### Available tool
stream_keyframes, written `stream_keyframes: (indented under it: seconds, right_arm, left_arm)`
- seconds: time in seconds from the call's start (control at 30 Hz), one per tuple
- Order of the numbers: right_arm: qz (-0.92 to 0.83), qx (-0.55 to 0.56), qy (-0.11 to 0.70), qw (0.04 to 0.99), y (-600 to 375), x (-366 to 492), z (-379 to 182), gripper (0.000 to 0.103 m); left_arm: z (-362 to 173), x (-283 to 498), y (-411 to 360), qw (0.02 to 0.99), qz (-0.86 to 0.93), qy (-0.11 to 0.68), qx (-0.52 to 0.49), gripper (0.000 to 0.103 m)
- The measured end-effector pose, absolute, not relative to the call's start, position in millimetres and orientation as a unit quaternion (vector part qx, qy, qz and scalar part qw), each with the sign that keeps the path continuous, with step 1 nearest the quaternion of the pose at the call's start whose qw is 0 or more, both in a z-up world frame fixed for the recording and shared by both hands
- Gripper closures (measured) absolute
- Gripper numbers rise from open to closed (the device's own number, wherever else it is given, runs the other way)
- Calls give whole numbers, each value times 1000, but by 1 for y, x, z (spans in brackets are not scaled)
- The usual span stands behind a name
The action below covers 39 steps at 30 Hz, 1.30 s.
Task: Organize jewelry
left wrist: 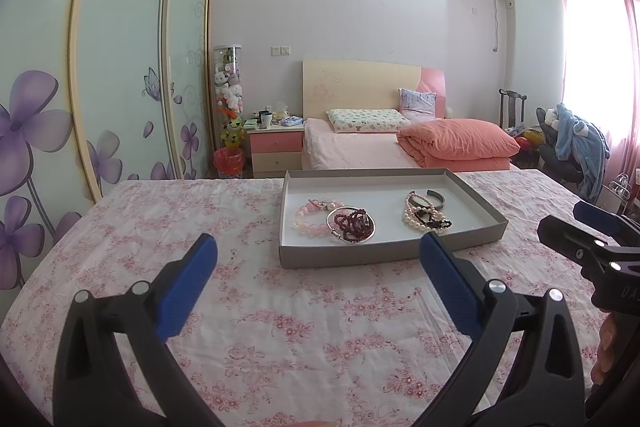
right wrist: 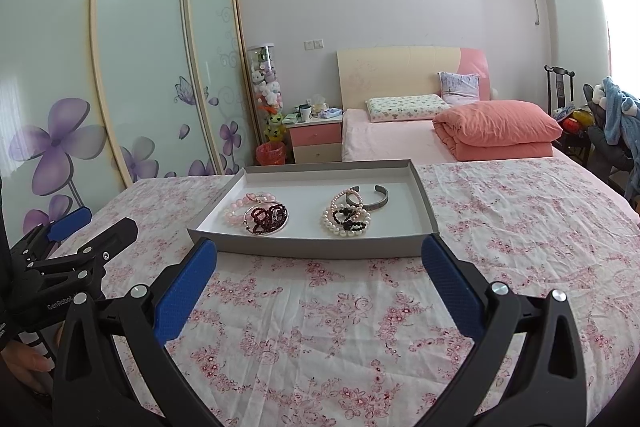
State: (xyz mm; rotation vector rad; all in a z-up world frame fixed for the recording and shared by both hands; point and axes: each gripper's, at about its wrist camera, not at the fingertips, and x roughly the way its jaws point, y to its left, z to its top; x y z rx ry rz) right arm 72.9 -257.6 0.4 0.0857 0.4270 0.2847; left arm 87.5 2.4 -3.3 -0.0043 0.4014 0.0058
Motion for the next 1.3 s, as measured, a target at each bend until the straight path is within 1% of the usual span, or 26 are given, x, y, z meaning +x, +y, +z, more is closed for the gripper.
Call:
stream_keyframes:
  seconds: [1.3]
  right_arm:
    - [143,44,213,966,-253,70,-3,2]
  left_arm:
    - [-7,90,-1,979,3,205,-6,4]
